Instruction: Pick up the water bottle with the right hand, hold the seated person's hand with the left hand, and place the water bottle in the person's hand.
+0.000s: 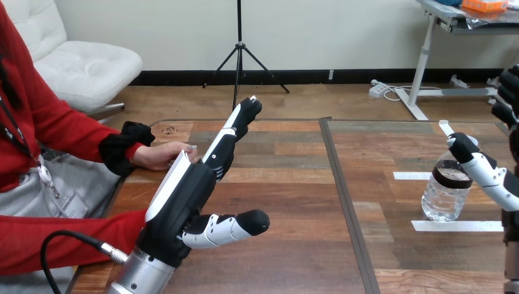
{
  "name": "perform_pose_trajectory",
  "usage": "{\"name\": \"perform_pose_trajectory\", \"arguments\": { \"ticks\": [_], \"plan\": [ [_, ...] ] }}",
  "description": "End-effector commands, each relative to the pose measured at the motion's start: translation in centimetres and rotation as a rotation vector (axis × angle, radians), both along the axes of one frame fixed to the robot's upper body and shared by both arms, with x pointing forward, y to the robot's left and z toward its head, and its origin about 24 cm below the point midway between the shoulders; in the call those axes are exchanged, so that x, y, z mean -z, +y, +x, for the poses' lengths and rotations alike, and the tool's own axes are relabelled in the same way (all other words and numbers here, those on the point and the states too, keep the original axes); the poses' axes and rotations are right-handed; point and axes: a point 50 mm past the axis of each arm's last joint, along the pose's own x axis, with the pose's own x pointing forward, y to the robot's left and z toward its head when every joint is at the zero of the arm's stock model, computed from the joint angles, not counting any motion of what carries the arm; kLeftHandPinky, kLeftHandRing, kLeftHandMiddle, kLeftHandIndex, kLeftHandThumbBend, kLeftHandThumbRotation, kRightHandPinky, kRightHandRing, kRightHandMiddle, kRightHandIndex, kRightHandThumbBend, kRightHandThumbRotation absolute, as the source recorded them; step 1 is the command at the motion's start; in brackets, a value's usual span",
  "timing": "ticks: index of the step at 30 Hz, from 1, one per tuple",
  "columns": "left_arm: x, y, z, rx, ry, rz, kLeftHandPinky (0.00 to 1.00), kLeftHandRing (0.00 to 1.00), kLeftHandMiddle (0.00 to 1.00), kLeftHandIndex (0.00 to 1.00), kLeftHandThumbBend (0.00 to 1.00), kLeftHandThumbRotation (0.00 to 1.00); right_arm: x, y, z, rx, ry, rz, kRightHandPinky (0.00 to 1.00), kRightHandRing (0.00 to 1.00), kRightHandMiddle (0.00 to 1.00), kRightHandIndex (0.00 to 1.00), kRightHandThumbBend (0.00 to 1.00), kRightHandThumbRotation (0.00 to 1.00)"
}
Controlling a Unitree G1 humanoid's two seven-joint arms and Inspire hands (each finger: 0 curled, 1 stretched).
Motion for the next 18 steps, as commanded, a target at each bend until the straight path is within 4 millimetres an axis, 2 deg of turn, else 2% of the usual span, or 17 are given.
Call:
{"name": "perform_pose_trajectory", "arguments": {
  "ticks": [1, 18],
  "plan": [
    [-0.8, 0.3, 0.4, 0.002, -0.035, -0.002, 1.0, 1.0, 1.0, 1.0, 1.0, 0.76, -1.5, -0.4, 1.8, -0.009, -0.051, -0.021, 0.89, 0.94, 0.91, 0.92, 1.0, 0.47],
    [-1.0, 0.6, 0.5, 0.003, -0.047, -0.005, 1.0, 1.0, 1.0, 1.0, 1.0, 0.76, 0.8, -1.4, 3.3, 0.052, 0.076, -0.003, 0.95, 0.95, 0.9, 0.92, 1.0, 0.53]
  ]
}}
